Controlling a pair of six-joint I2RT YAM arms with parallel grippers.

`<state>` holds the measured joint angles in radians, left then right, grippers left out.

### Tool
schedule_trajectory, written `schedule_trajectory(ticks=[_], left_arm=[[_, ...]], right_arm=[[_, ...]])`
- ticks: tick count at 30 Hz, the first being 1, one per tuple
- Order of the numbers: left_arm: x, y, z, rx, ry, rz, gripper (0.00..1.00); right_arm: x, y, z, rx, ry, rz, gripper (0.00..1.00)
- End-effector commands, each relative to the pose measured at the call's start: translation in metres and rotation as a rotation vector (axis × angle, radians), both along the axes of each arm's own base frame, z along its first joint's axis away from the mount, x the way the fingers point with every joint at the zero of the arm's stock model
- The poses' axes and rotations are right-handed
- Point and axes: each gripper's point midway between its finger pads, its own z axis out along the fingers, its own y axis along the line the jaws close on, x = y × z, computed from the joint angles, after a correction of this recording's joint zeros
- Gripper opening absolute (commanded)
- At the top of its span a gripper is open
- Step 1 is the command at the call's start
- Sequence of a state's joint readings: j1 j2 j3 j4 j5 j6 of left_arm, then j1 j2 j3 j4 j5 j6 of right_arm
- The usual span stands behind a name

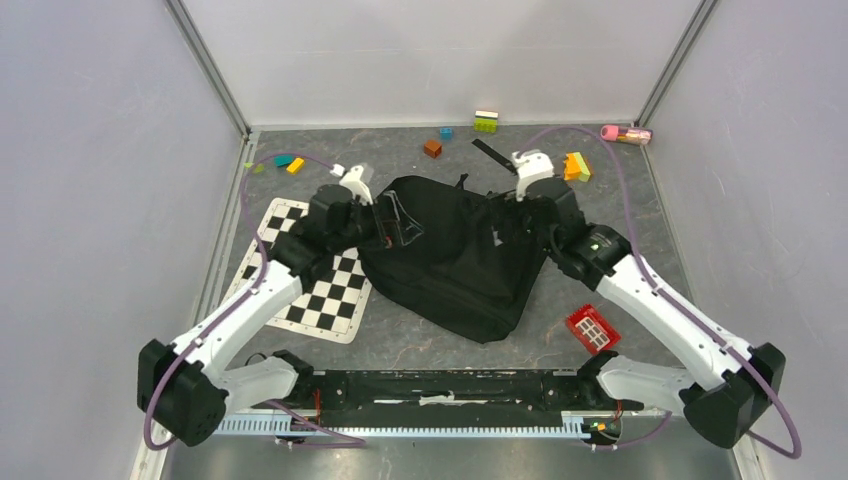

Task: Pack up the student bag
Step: Place the stationery in the student bag, then pick up the stationery from the center of the board.

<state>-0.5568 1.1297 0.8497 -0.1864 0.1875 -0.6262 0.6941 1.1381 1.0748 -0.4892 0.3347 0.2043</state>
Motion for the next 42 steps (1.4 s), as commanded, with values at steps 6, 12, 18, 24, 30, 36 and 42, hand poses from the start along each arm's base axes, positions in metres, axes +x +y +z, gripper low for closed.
schedule_trajectory(ticks=[6, 12, 18, 24, 30, 36, 42], left_arm=[[0.010, 0.043, 0.040, 0.062, -0.053, -0.025, 1.00], [0.047, 0.078, 0.041, 0.113, -0.109, 0.081, 1.00], [0.088, 0.102, 0.033, 0.138, -0.119, 0.204, 1.00], [0.109, 0.091, 0.050, 0.039, -0.089, 0.228, 1.00], [0.099, 0.083, 0.043, 0.024, 0.083, 0.195, 1.00], [0.092, 0.078, 0.051, 0.026, 0.131, 0.157, 1.00], [0.095, 0.078, 0.062, 0.034, 0.106, 0.149, 1.00]], right_arm=[[0.008, -0.105, -0.023, -0.027, 0.048, -0.274, 0.98], [0.006, -0.190, -0.058, -0.106, 0.094, -0.561, 0.98], [-0.022, -0.260, -0.124, -0.087, 0.206, -0.820, 0.90], [-0.035, -0.277, -0.172, 0.023, 0.371, -0.874, 0.60], [-0.034, -0.280, -0.181, -0.029, 0.434, -0.811, 0.52], [-0.029, -0.277, -0.193, -0.026, 0.498, -0.736, 0.47], [-0.019, -0.279, -0.199, -0.055, 0.507, -0.681, 0.39]])
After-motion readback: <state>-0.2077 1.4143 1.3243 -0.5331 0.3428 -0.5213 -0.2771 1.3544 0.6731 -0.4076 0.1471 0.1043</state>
